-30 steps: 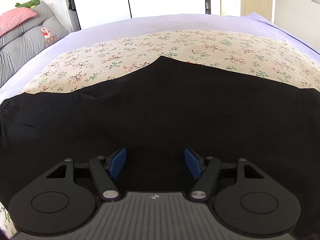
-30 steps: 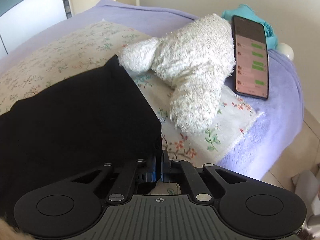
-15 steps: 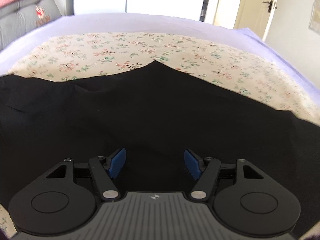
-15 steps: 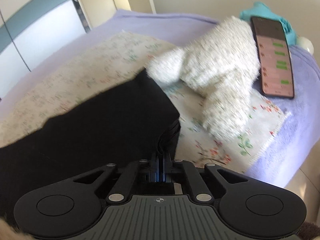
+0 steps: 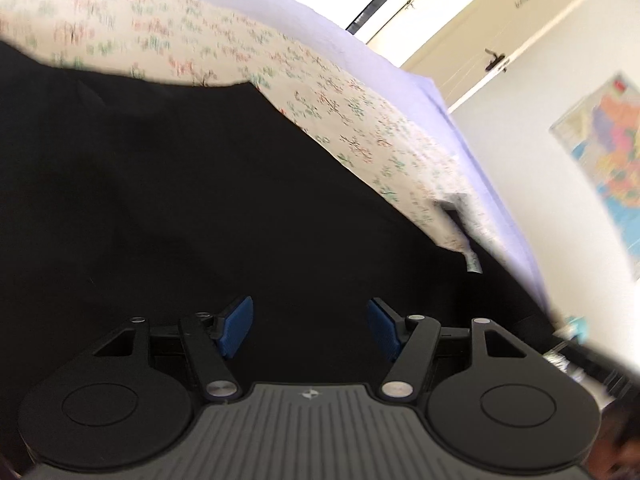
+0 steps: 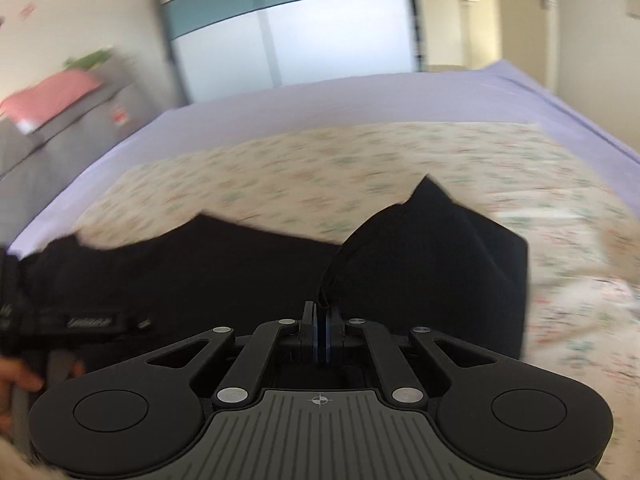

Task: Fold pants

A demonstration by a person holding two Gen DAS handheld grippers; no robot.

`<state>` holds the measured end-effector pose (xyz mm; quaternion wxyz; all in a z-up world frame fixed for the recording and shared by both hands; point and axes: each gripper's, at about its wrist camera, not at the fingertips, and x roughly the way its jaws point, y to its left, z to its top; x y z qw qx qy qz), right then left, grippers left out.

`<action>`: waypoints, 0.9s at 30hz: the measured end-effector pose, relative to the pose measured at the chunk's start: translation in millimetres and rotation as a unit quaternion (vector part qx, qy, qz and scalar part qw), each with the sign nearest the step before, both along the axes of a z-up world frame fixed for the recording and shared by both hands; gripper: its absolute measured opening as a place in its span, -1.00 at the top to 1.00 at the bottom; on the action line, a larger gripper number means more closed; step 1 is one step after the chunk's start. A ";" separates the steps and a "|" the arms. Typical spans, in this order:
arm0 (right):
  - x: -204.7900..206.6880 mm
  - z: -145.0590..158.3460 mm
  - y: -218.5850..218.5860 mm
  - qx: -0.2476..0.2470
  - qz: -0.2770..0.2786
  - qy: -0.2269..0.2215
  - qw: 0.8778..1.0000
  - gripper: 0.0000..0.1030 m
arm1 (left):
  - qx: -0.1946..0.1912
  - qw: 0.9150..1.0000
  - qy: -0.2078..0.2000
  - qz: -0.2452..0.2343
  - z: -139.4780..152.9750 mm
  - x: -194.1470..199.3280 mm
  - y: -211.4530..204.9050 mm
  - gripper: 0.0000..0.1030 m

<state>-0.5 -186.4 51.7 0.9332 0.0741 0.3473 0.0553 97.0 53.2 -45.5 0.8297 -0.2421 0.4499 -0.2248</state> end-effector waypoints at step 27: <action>-39.6 -95.6 110.3 -0.224 0.116 -0.069 0.965 0.36 | -0.088 0.991 0.084 -0.054 -12.8 11.8 -17.8 -1.00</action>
